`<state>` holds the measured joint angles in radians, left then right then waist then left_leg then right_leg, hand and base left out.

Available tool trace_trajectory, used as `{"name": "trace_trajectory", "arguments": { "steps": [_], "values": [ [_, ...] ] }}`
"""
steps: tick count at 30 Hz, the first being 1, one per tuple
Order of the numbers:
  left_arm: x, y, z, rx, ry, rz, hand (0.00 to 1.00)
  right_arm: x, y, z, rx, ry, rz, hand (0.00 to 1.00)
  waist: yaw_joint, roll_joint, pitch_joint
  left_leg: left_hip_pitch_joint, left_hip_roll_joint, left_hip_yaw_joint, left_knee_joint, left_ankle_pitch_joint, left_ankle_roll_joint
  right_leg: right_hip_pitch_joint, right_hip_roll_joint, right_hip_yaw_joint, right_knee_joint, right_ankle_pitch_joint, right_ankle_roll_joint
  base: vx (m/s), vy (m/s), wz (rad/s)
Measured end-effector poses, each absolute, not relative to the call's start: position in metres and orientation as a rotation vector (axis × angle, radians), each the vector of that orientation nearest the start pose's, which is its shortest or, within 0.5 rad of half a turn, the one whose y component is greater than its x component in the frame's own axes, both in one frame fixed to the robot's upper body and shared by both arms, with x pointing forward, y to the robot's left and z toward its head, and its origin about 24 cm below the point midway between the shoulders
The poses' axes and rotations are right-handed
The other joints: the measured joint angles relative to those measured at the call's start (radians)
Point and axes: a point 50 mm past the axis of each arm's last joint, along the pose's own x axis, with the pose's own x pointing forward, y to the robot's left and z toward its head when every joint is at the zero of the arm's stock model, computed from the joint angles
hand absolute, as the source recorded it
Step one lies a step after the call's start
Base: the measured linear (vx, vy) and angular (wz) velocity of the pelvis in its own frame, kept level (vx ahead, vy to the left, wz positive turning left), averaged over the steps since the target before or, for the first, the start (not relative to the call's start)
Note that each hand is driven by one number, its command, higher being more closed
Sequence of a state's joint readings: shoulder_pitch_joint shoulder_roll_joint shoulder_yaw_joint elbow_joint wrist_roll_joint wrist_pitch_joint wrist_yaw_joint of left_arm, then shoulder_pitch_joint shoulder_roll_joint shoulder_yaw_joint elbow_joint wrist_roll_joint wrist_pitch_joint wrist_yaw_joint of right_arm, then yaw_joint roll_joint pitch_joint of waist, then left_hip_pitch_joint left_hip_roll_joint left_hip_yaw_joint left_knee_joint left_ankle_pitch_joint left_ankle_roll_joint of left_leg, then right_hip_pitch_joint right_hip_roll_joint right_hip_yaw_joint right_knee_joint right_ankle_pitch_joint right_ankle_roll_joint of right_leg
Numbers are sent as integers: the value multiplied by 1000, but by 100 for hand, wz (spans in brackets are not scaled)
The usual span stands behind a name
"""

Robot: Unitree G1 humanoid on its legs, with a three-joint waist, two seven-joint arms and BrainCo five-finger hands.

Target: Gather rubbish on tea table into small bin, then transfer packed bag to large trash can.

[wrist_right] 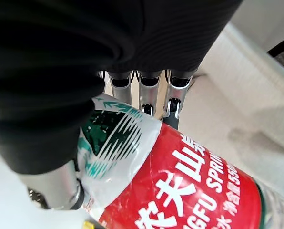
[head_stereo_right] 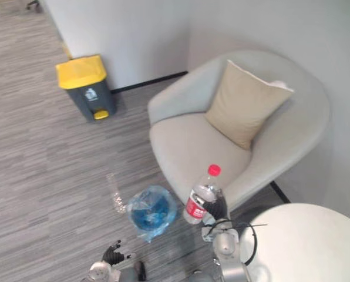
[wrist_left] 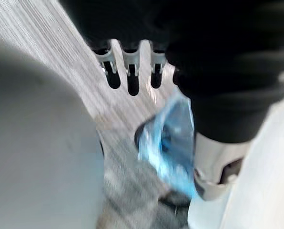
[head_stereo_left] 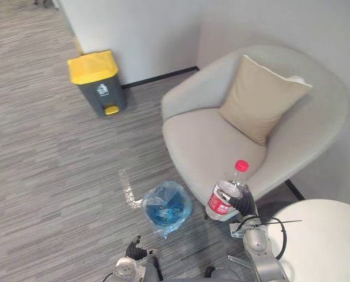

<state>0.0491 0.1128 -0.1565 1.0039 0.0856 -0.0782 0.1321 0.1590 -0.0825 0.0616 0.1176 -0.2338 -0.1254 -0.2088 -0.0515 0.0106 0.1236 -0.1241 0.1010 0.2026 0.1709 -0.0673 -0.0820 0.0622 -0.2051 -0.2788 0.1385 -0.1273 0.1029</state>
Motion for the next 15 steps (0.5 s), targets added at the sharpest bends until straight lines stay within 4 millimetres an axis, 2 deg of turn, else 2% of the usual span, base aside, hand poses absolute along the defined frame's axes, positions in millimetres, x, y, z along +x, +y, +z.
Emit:
{"name": "trace_trajectory", "arguments": {
  "steps": [3,5,11,14,15],
  "values": [
    [123,180,-151,327,959,-21,0,218,-158,-9,-314,120,-99,100,6,4,2,32,-43,12,-82,40,25,-7,-25,42,-23,49,14,-20,195,-5],
    [122,184,-151,342,964,-21,0,220,-151,-13,-316,133,-72,100,14,5,3,69,-50,35,-139,65,30,-9,-27,70,-33,71,21,-29,106,-31],
    [124,186,-150,361,957,-3,0,225,-146,-16,-370,146,-31,100,15,-1,23,78,-61,58,-204,112,33,-46,-28,76,-39,74,36,-63,10,-18],
    [140,192,-144,348,915,59,0,243,-147,-1,-402,74,-24,100,16,-13,73,-64,-52,41,-71,87,36,-121,-41,72,-9,30,51,-145,-40,14],
    [150,192,-140,332,886,74,0,252,-148,5,-429,45,-12,100,16,4,108,-127,-32,20,2,72,35,-156,-29,64,29,26,45,-241,-53,37]
  ]
}}
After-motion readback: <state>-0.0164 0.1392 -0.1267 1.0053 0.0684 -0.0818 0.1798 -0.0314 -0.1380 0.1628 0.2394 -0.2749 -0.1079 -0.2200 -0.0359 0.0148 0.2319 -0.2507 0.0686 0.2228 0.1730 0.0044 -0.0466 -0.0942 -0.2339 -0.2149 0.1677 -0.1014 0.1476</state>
